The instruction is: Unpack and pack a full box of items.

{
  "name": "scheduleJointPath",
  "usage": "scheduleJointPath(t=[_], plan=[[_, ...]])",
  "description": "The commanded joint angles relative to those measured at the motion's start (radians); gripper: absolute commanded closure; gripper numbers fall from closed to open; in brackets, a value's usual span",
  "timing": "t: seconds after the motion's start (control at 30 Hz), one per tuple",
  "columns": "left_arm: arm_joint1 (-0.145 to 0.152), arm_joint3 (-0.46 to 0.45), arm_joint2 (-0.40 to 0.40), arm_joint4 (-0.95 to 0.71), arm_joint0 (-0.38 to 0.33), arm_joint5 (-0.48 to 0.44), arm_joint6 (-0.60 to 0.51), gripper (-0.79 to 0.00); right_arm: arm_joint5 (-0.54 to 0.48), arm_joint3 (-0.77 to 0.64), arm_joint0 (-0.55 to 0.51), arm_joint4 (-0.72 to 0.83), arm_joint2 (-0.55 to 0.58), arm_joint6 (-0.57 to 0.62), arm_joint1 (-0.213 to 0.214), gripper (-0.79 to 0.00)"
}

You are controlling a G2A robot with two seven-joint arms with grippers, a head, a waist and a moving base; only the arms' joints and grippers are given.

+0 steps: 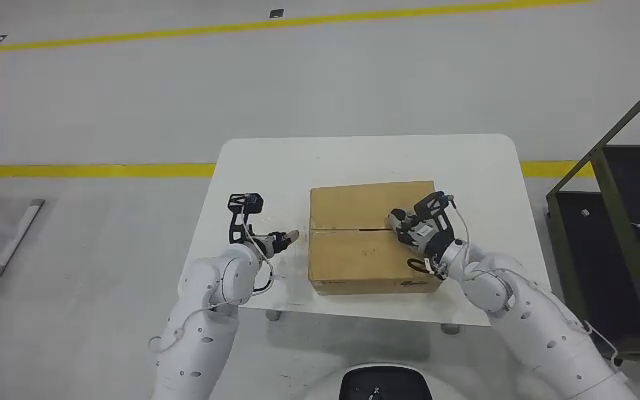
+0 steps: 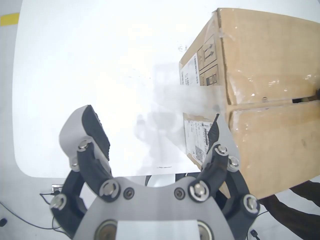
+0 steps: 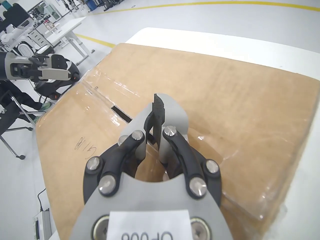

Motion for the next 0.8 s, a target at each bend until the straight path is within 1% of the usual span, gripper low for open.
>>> scheduleJointPath(t=[0.0, 0.23, 0.33, 0.4, 0.43, 0.5, 0.57, 0.67, 0.77], plan=[[0.000, 0.000, 0.000, -0.001, -0.001, -0.001, -0.001, -0.785, -0.002, -0.003, 0.001, 0.007, 0.003, 0.006, -0.001, 0.000], [0.000, 0.000, 0.000, -0.001, -0.001, -0.001, -0.001, -0.785, -0.006, -0.021, -0.006, 0.085, 0.033, 0.044, -0.001, 0.000], [0.004, 0.015, 0.025, 0.094, 0.025, -0.064, 0.076, -0.785, -0.010, -0.026, -0.009, 0.096, 0.040, 0.057, 0.000, 0.000], [0.007, 0.031, 0.042, 0.167, 0.037, -0.097, 0.104, -0.785, -0.009, -0.025, -0.011, 0.114, 0.046, 0.064, 0.000, 0.000], [0.007, 0.035, 0.046, 0.168, 0.043, -0.121, 0.127, -0.785, -0.011, -0.025, -0.012, 0.115, 0.048, 0.068, 0.000, 0.000], [0.012, 0.056, 0.058, 0.260, 0.053, -0.154, 0.145, -0.785, -0.012, -0.021, -0.015, 0.115, 0.050, 0.073, 0.000, 0.000], [0.016, 0.072, 0.080, 0.337, 0.061, -0.209, 0.176, -0.785, -0.012, -0.018, -0.017, 0.112, 0.050, 0.077, 0.000, 0.000], [0.015, 0.102, 0.097, 0.350, 0.068, -0.269, 0.229, -0.785, -0.013, -0.015, -0.019, 0.115, 0.049, 0.080, -0.001, 0.000], [0.012, 0.138, 0.115, 0.363, 0.067, -0.292, 0.296, -0.785, -0.013, -0.016, -0.020, 0.117, 0.049, 0.081, -0.002, 0.000]])
